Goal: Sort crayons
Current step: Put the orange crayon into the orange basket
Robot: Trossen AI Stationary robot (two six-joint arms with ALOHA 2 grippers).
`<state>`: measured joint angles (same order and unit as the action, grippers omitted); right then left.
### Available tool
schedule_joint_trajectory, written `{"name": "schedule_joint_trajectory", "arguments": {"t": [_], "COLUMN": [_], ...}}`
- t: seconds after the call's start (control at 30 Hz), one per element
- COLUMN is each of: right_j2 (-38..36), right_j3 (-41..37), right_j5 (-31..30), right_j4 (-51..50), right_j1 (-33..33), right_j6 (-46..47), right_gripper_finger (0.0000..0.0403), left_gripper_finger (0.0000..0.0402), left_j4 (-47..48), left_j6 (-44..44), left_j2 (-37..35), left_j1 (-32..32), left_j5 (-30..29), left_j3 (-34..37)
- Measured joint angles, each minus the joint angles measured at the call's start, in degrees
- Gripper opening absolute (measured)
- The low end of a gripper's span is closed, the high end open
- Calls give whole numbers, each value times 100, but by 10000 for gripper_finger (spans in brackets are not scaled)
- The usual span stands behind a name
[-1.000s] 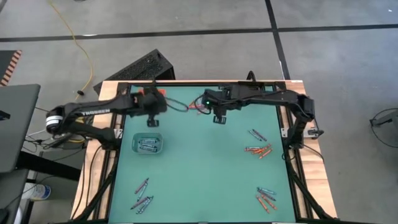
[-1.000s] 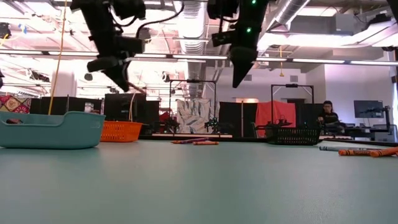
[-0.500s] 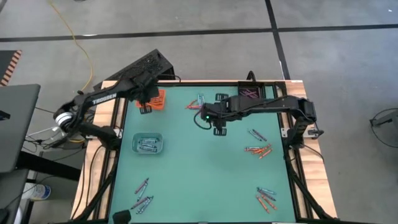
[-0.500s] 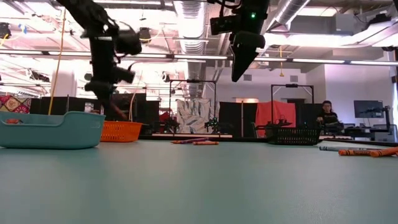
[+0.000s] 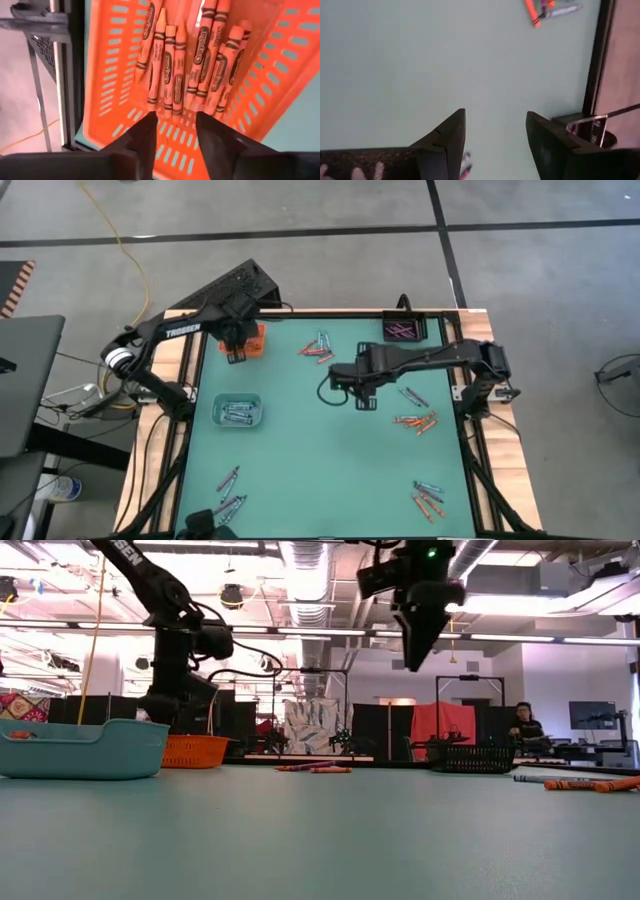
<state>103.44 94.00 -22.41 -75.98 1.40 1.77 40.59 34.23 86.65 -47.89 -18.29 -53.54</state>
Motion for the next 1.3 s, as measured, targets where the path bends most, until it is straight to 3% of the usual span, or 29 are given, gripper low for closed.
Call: {"name": "schedule_joint_trajectory", "arguments": {"t": [0.1,0.27,0.7,1.13,1.3], "right_j2": [0,0,0,7,7], "right_j3": [0,-7,-30,-885,-922], "right_j5": [53,724,962,1240,1410], "right_j4": [-214,-301,-295,-322,-268], "right_j1": [251,798,2641,4079,4661], "right_j6": [125,330,1453,3392,4349], "right_gripper_finger": [200,200,200,200,200], "left_gripper_finger": [155,164,165,165,165], "left_j4": [83,296,534,407,-100], "left_j6": [-66,-327,-1151,-2395,-3066], "left_j2": [-175,-641,-1935,-2089,-2089], "left_j1": [3,104,1168,3485,4497], "left_j5": [-6,180,1800,1952,1832], "left_j3": [-78,-211,-251,-251,-251]}}
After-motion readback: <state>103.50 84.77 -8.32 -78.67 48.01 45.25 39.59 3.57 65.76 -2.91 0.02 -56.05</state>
